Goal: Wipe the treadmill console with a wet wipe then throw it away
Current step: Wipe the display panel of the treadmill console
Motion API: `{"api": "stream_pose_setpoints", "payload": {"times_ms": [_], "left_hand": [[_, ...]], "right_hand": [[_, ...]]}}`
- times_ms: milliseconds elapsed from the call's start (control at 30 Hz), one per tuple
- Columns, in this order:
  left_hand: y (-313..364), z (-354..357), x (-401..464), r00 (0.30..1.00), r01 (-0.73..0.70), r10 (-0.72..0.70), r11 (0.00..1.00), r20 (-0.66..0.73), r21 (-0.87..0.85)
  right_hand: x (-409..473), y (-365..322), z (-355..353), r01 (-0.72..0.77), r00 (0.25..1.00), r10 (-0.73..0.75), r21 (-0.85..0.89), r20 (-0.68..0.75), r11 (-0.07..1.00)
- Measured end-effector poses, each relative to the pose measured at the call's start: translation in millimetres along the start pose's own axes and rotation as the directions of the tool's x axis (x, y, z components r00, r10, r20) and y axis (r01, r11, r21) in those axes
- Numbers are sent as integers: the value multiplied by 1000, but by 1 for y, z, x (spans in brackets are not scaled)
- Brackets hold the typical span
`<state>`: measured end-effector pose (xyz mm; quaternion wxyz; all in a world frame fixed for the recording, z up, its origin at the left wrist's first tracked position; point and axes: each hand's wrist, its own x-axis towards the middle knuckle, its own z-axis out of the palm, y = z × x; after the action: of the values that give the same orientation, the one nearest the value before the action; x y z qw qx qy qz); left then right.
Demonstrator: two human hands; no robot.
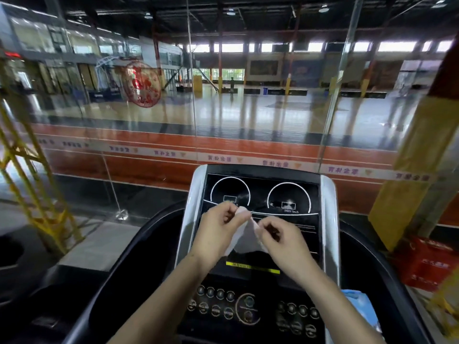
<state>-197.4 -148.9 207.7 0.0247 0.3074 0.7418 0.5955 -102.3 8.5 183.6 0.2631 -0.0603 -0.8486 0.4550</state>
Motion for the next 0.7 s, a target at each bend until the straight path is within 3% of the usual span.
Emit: {"api": "stream_pose_setpoints", "payload": {"times_ms": [200,367,533,700], "left_hand": [[-20,-40,40,1000,5,-5,1000,7,2],[-30,-64,51,982,102,-92,994,168,-48],[-44,-78,53,939,90,-53,992,341,-93],[-54,-78,57,920,19,8,998,391,-66]], "right_hand": [[37,-24,6,-110,994,110,149,9,983],[54,-33,20,-124,990,135,180,-51,976],[63,-31,25,-94,988,99,47,-115,994],[65,-31,26,-150,983,144,-46,-118,988]]}}
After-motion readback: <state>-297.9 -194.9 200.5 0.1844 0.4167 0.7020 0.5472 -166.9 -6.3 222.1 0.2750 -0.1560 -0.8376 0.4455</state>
